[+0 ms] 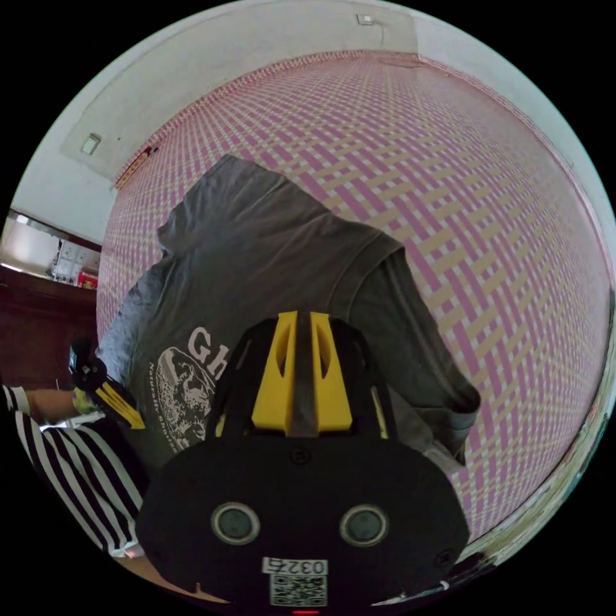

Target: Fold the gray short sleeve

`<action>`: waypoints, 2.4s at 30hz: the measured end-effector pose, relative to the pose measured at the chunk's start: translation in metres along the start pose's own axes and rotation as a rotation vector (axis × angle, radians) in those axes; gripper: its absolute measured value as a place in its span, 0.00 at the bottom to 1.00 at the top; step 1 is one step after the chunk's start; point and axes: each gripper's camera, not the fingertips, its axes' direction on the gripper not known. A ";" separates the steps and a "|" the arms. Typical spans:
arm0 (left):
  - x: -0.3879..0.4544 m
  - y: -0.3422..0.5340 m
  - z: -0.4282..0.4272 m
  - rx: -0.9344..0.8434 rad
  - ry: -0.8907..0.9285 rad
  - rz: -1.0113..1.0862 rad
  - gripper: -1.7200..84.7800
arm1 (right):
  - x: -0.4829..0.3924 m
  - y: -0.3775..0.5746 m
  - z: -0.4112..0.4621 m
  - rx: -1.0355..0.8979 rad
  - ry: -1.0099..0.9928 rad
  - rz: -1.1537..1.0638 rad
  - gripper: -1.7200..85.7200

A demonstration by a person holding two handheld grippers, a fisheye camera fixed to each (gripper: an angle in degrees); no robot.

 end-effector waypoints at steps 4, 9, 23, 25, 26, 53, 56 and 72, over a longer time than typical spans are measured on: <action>-0.006 0.002 0.005 -0.002 0.007 -0.005 0.01 | -0.013 0.000 0.014 -0.068 0.033 -0.132 0.06; -0.013 0.001 0.010 0.004 0.015 -0.004 0.01 | -0.029 -0.007 0.023 -0.116 0.107 -0.228 0.02; -0.034 0.022 -0.011 0.233 0.043 0.028 0.01 | -0.010 0.047 0.030 0.206 -0.026 0.204 0.01; -0.037 0.040 -0.036 0.315 -0.053 0.016 0.01 | -0.021 0.069 0.048 0.165 -0.036 0.226 0.01; -0.041 0.054 -0.053 0.365 -0.110 -0.006 0.01 | -0.029 0.081 0.066 0.119 0.014 0.233 0.01; -0.146 0.219 -0.068 0.340 -0.406 -0.177 0.03 | -0.273 -0.118 0.133 -0.007 0.137 -0.040 0.11; -0.154 0.227 -0.061 0.327 -0.439 -0.161 0.01 | -0.275 -0.115 0.134 0.000 0.235 -0.040 0.06; -0.080 0.252 -0.058 0.162 -0.434 0.216 0.01 | -0.073 0.074 -0.051 0.602 -0.528 0.354 0.01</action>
